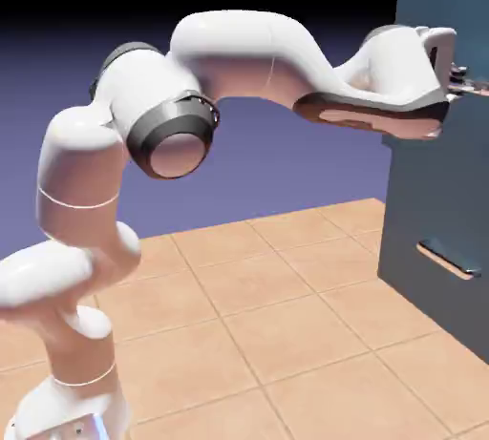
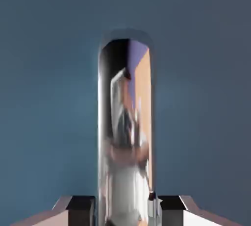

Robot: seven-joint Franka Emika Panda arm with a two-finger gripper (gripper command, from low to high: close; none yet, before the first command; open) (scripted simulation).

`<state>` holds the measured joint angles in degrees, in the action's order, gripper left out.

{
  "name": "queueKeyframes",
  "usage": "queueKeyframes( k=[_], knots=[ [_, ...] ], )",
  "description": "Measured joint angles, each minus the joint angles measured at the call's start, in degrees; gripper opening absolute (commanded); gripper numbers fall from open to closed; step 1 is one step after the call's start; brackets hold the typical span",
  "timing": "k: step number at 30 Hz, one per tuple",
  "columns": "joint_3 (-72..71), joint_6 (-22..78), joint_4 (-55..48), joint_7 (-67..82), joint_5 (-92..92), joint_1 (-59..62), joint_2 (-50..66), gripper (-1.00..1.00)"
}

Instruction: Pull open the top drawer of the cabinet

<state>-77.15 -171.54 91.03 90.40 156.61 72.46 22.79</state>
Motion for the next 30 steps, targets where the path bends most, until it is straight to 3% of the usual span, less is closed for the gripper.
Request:
queueKeyframes(
  k=[15,30],
  knots=[
    [-29.4,2.3,14.2,-3.0,2.2,31.1,-0.3,-1.00],
    [-58.1,4.5,35.8,9.0,-6.0,62.2,14.7,-1.00]
  ],
)
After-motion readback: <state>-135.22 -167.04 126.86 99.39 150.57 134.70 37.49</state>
